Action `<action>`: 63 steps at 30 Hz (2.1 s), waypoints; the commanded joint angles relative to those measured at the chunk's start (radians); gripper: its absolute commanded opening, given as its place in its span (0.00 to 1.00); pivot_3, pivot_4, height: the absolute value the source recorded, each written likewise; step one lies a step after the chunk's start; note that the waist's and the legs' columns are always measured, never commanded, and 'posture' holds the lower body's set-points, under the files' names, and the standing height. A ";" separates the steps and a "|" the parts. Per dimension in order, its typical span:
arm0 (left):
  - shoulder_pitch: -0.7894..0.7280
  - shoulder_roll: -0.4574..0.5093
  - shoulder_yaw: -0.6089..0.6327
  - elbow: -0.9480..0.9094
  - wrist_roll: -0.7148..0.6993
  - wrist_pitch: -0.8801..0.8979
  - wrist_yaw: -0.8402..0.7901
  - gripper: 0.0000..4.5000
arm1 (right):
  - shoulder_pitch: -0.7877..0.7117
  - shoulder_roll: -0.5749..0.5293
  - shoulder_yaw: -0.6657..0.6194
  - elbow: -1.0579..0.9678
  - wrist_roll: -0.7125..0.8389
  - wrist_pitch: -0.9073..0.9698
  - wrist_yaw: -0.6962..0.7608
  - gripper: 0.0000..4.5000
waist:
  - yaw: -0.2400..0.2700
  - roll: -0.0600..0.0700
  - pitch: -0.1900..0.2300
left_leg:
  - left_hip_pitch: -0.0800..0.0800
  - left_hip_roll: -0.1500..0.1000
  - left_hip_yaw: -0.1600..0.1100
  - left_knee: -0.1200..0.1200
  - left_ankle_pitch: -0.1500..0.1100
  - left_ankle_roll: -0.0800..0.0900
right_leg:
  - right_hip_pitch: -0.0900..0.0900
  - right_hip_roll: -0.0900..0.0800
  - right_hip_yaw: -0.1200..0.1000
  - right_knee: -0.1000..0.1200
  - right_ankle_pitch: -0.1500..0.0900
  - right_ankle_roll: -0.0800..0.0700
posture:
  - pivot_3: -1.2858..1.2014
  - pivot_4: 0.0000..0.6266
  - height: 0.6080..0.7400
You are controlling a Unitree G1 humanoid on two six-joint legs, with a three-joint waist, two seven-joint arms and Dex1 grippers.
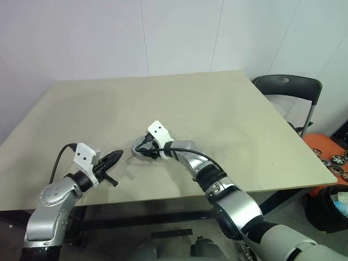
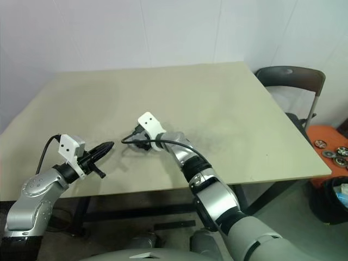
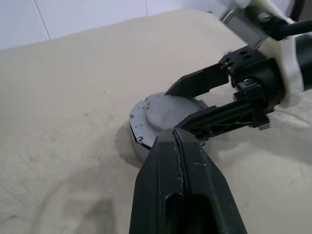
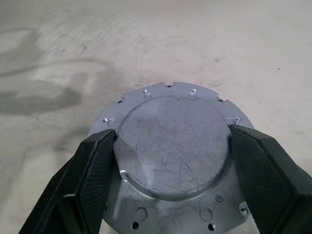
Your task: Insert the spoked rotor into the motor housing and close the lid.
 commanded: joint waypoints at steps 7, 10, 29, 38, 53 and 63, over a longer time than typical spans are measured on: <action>0.022 0.052 0.101 -0.018 -0.030 -0.021 -0.020 0.00 | -0.053 0.007 0.065 0.021 -0.051 0.151 0.074 0.73 | 0.000 0.000 -0.001 | 0.001 0.000 0.000 -0.001 0.000 0.000 | 0.000 0.000 0.000 0.000 0.000 0.000 | 0.52 0.00 1.00; 0.038 0.053 0.117 -0.011 -0.029 -0.033 -0.026 0.00 | -0.052 -0.003 0.074 0.009 -0.065 0.168 0.085 0.73 | 0.001 0.001 -0.001 | 0.001 0.000 0.001 -0.002 0.000 0.000 | 0.000 0.000 0.001 -0.001 0.000 0.000 | 0.52 0.00 1.00; 0.034 0.050 0.109 0.076 -0.017 -0.103 -0.063 0.00 | -0.080 -0.007 0.050 0.070 -0.068 0.192 0.038 0.73 | 0.008 0.005 0.001 | 0.001 0.000 0.000 -0.001 0.000 0.000 | 0.001 0.000 0.000 -0.001 0.000 -0.001 | 0.52 0.00 1.00; 0.027 0.043 0.096 0.092 -0.012 -0.117 -0.065 0.00 | -0.095 -0.006 -0.042 0.121 -0.025 0.189 -0.037 0.73 | 0.008 0.005 0.000 | 0.001 -0.001 0.000 -0.003 0.000 0.000 | 0.000 -0.001 0.000 -0.003 0.000 0.000 | 0.52 0.00 1.00; 0.022 0.042 0.091 0.159 0.003 -0.162 -0.087 0.00 | -0.012 -0.009 0.084 0.021 -0.081 0.224 0.148 0.73 | 0.000 0.001 -0.008 | 0.006 0.000 0.002 -0.015 0.000 0.000 | 0.000 -0.005 0.001 -0.004 -0.001 0.001 | 0.52 0.00 1.00; 0.026 0.041 0.078 0.157 0.012 -0.166 -0.079 0.00 | -0.080 0.018 -0.033 0.123 -0.028 0.156 -0.008 0.73 | 0.011 0.005 -0.006 | 0.013 -0.001 0.002 -0.014 -0.002 -0.003 | 0.008 -0.007 -0.001 -0.003 -0.006 -0.003 | 0.52 0.00 1.00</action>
